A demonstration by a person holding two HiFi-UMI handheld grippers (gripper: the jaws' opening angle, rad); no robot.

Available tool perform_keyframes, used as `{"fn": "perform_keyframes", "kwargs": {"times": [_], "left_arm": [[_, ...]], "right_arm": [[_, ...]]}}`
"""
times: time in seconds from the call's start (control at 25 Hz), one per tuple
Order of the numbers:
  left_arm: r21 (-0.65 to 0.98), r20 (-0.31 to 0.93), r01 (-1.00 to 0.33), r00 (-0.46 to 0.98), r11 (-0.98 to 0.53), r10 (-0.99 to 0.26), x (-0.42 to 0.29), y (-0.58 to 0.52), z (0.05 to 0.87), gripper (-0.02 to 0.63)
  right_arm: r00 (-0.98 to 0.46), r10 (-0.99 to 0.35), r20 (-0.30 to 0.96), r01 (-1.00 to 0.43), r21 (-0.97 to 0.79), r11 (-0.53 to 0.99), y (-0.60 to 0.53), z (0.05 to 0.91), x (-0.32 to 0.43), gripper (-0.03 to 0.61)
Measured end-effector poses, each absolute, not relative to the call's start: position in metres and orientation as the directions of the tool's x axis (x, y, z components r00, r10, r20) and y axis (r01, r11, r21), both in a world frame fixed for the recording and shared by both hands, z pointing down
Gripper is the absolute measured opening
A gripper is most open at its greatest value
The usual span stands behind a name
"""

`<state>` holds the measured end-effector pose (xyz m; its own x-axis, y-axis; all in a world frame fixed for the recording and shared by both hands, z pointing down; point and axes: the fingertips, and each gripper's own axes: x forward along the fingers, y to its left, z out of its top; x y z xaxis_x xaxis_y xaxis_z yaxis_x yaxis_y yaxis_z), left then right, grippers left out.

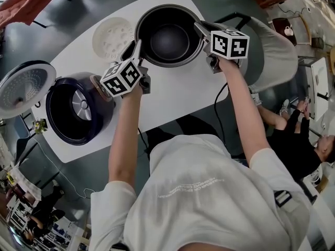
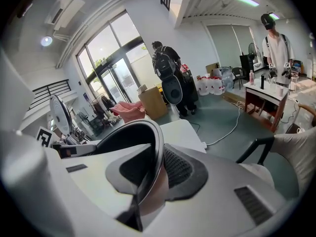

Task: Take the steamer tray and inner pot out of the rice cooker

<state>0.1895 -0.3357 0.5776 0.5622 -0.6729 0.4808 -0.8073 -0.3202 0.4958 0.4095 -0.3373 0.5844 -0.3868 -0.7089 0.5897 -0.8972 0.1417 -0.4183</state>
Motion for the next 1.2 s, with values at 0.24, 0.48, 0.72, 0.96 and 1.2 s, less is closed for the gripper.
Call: {"fn": "perform_keyframes", "kwargs": {"times": [0.24,0.48,0.72,0.96,1.2], "left_arm": [[0.533,0.474,-0.796,0.561,-0.287,-0.679,0.184,-0.337,0.576,0.128],[0.469,0.458,-0.819,0.546,-0.33,-0.702,0.179,-0.328,0.563,0.152],[0.367,0.431,-0.826,0.559,-0.428,-0.708,0.17,-0.307,0.538,0.148],[0.305,0.377,-0.804,0.594,-0.51,-0.71,0.158,-0.288,0.505,0.132],[0.244,0.281,-0.789,0.614,-0.564,-0.737,0.139,-0.278,0.454,0.131]], "right_arm": [[-0.406,-0.721,0.562,-0.887,-0.431,0.164,-0.33,0.582,0.414,0.135],[-0.383,-0.743,0.548,-0.901,-0.399,0.17,-0.312,0.565,0.417,0.127],[-0.349,-0.767,0.538,-0.923,-0.341,0.181,-0.286,0.541,0.408,0.118],[-0.322,-0.802,0.503,-0.936,-0.297,0.189,-0.268,0.504,0.398,0.115],[-0.326,-0.827,0.459,-0.941,-0.238,0.239,-0.258,0.468,0.376,0.112]]}}
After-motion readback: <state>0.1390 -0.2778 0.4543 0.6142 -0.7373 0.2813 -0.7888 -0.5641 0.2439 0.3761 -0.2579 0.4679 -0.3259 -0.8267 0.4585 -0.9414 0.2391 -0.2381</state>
